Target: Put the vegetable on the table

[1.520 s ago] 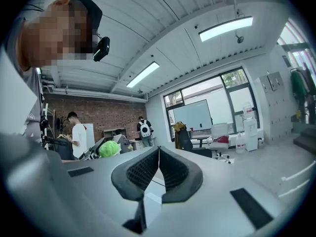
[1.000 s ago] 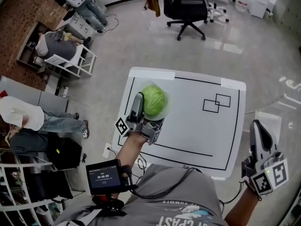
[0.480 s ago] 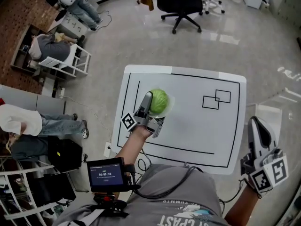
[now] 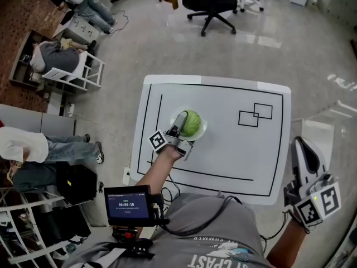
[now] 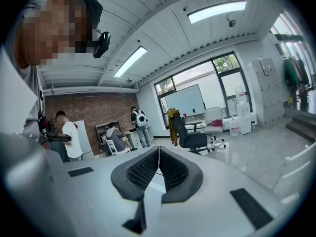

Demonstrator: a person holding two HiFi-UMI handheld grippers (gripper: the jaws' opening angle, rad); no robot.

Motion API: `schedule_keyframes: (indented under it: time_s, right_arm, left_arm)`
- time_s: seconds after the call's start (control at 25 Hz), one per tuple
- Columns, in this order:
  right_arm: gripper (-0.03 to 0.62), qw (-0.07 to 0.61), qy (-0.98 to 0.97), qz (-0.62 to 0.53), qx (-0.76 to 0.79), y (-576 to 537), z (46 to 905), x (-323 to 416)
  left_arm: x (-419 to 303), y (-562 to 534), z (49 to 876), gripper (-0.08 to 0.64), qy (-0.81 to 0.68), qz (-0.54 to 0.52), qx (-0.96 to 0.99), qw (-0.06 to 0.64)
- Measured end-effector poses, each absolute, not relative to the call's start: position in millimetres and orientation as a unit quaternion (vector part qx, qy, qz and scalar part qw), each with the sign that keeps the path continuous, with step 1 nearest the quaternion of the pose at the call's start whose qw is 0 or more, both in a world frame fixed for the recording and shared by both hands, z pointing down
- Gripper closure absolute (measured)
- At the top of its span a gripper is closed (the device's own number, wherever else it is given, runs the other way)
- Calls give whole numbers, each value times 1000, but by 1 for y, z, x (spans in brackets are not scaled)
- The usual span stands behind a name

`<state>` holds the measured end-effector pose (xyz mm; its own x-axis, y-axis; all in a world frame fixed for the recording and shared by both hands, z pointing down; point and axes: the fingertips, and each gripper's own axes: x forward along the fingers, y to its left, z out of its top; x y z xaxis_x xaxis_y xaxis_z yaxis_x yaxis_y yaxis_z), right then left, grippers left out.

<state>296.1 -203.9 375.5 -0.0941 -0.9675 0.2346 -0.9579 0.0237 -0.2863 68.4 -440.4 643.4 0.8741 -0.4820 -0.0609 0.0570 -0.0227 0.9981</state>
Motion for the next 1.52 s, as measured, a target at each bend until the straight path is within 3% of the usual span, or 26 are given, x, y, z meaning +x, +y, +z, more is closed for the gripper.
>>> schedule_keyframes:
  time_s: [0.48, 0.72, 1.04, 1.52]
  right_arm:
    - [586, 11, 717, -197, -669, -204, 383, 298]
    - [586, 13, 720, -196, -665, -203, 381, 297]
    - [586, 13, 723, -196, -662, -201, 379, 296]
    - [586, 18, 727, -191, -659, -195, 377, 296]
  left_arm:
    - [84, -419, 691, 192, -157, -74, 708, 684]
    - [82, -399, 715, 192, -163, 43, 744, 646]
    - [79, -396, 720, 192, -162, 65, 741, 648]
    - [78, -395, 713, 190, -147, 145, 798, 567]
